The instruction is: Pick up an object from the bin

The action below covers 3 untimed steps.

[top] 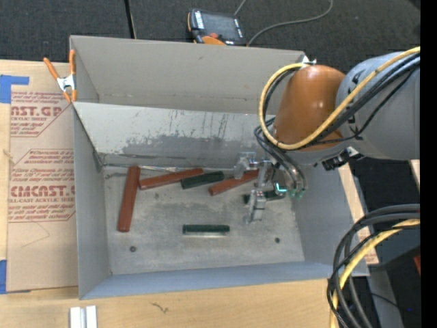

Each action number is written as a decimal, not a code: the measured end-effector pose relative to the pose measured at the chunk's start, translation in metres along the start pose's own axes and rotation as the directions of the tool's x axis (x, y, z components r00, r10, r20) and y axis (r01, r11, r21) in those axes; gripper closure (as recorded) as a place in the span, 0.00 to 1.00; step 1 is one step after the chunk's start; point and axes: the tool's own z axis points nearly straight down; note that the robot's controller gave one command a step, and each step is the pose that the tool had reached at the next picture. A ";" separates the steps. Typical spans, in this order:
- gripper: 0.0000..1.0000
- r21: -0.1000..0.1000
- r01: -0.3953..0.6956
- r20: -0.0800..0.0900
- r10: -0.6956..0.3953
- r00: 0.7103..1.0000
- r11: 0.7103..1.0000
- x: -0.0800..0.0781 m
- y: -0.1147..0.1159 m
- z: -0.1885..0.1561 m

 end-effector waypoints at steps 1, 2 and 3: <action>0.00 -0.001 -0.201 -0.001 0.201 0.980 0.980 0.063 0.063 0.080; 1.00 -0.002 -0.203 0.006 0.203 0.979 0.979 0.060 0.061 0.077; 1.00 -0.004 -0.166 0.015 0.166 0.986 0.986 0.061 0.073 -0.068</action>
Offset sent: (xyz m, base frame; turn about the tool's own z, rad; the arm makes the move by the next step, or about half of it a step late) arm -0.0610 0.0605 -0.0768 0.2057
